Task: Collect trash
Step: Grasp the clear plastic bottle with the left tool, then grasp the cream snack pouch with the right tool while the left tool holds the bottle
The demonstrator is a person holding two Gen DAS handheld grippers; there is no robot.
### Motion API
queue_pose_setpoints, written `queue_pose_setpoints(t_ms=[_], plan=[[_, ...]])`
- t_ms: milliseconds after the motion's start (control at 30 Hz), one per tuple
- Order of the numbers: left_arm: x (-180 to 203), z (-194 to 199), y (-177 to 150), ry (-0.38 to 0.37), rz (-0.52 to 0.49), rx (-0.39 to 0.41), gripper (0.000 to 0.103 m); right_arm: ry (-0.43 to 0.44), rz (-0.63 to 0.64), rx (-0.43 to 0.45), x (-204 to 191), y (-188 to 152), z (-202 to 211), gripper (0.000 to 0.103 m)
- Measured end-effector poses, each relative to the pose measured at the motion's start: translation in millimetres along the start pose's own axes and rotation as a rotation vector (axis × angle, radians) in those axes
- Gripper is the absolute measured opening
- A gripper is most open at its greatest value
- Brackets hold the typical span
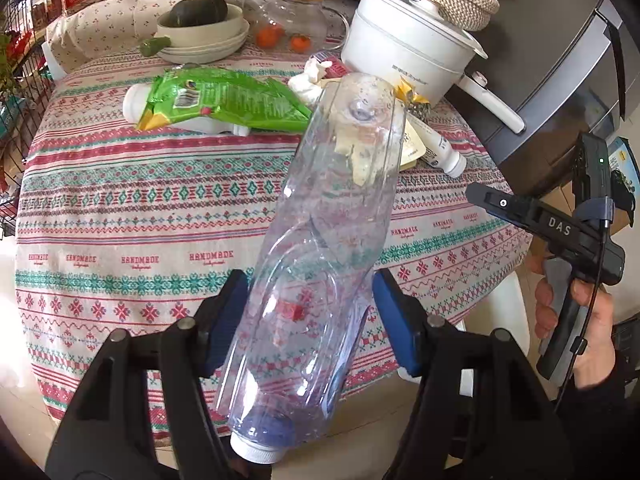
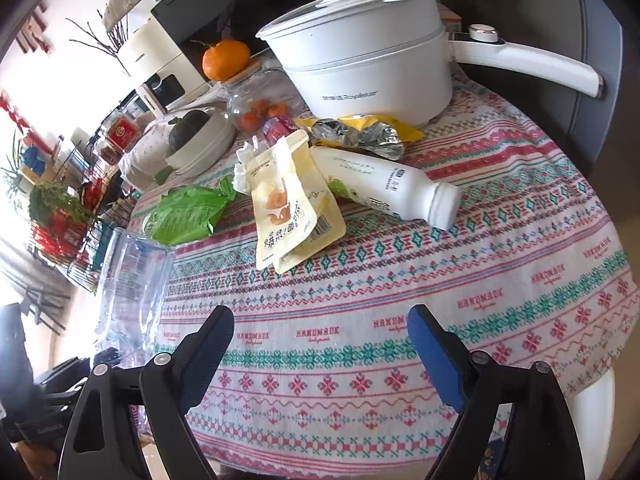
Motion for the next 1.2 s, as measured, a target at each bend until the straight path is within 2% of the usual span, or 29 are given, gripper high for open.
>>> queue_pose_setpoints(t_ms=[167, 267, 300, 467, 533, 567, 633, 667, 700, 800, 967, 1200], plan=[[-6, -3, 4, -0.006, 0.051, 0.009, 0.065, 0.057, -0.026, -0.023, -5, 11, -36, 0.081], [-9, 0, 9, -0.008, 0.067, 0.023, 0.063, 0.063, -0.048, -0.012, 1, 24, -50, 0.080], [-9, 1, 11, -0.008, 0.065, 0.030, 0.054, 0.064, -0.052, -0.009, 2, 29, -57, 0.080], [-12, 5, 14, -0.002, 0.076, 0.035, 0.055, 0.055, -0.092, -0.034, 5, 39, -89, 0.080], [-13, 2, 13, 0.011, 0.070, 0.029, 0.055, 0.062, -0.120, -0.039, 7, 41, -100, 0.073], [-14, 0, 13, 0.018, 0.071, 0.027, 0.055, 0.071, -0.135, -0.040, 8, 41, -103, 0.066], [-16, -2, 13, 0.024, 0.075, 0.023, 0.055, 0.102, -0.160, -0.035, 8, 42, -106, 0.047], [-18, -3, 13, 0.024, 0.079, 0.023, 0.055, 0.114, -0.167, -0.034, 8, 42, -106, 0.030], [-18, -2, 13, 0.026, 0.081, 0.026, 0.055, 0.129, -0.175, -0.032, 8, 42, -105, 0.016], [-16, 2, 15, 0.026, 0.075, 0.042, 0.055, 0.143, -0.162, -0.003, 5, 42, -92, 0.008], [-8, 8, 14, 0.023, 0.051, 0.067, 0.055, 0.148, -0.100, 0.059, -4, 43, -52, 0.005], [9, 22, 11, -0.004, 0.020, 0.107, 0.055, 0.099, 0.045, 0.123, -17, 30, 25, 0.004]])
Point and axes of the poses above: each gripper's, at about its wrist camera, not at the fingertips, and z roughly against the way its jaws point, x to its right, y to its top, the point moved 6 cm from there along -z, roughly the way its jaws point, and after that the axes turned 3 degrees about z, right-handed, at the moved point
